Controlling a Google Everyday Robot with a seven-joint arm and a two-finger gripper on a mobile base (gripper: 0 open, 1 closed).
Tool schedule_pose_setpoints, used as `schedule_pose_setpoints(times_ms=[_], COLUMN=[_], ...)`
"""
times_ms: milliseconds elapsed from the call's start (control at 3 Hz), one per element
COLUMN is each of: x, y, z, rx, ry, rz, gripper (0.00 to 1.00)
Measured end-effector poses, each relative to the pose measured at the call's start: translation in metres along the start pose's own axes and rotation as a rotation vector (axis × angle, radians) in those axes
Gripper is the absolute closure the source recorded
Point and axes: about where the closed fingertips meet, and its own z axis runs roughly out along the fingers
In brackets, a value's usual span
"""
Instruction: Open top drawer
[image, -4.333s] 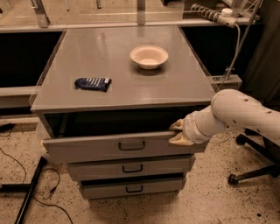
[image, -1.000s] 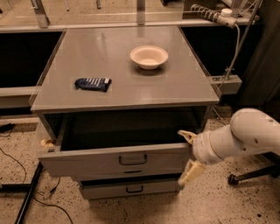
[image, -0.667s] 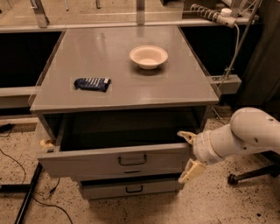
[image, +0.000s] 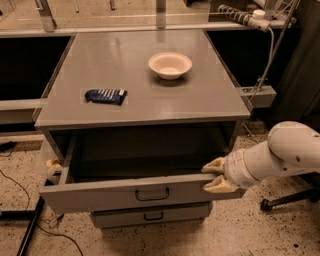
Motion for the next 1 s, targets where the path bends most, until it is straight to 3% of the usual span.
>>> schedule_pose_setpoints(times_ms=[333, 667, 1000], x=[0.0, 0.008, 0.007], y=[0.0, 0.036, 0.036], z=[-0.001, -0.011, -0.011], rx=[0.0, -0.021, -0.021], ry=[0.0, -0.004, -0.004], rz=[0.0, 0.01, 0.01], gripper=[0.89, 1.0, 0.81])
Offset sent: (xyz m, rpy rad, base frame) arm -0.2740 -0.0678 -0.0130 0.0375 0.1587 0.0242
